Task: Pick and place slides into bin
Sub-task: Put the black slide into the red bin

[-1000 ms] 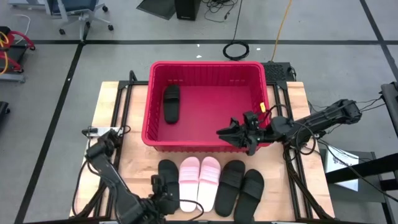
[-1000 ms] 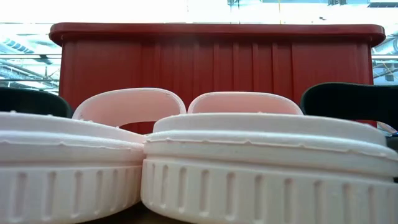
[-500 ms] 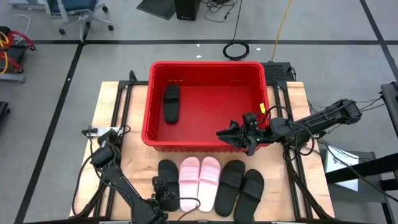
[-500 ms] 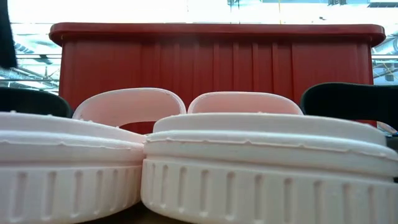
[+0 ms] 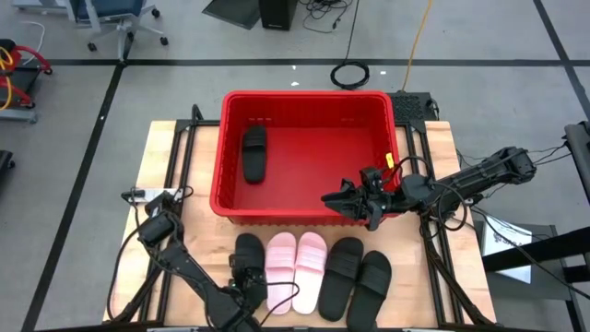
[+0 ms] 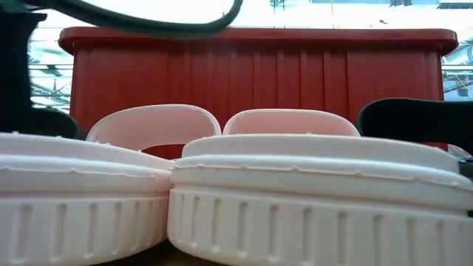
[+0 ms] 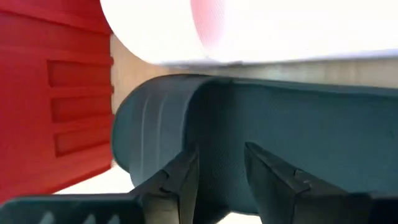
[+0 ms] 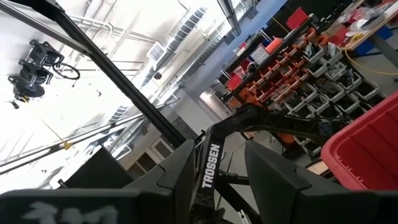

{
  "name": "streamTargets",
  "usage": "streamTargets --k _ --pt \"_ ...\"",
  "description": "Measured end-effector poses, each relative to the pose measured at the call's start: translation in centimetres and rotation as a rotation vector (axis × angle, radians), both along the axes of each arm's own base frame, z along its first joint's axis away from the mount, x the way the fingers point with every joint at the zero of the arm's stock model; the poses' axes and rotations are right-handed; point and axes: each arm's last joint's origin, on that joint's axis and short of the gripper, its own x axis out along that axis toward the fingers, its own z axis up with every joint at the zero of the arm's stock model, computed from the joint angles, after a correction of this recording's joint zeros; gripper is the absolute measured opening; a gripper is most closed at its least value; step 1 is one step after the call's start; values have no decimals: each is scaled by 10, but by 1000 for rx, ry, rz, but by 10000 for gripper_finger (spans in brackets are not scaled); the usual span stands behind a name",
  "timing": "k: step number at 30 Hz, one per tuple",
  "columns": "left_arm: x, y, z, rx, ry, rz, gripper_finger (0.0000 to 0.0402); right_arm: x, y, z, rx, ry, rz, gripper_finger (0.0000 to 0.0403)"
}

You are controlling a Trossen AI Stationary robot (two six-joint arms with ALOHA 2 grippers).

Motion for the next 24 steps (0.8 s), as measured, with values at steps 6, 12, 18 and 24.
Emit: streamTargets --k 6,12,18,24 --pt "8 10 1 47 19 -36 136 0 0 0 -1 0 3 130" --pt "15 25 -6 74 50 -11 136 0 1 0 -1 0 8 130" --pt "20 35 -9 91 86 -32 136 -2 6 0 -2 0 27 130" --pt "28 42 -11 104 71 -47 136 -2 9 0 -4 0 36 130"
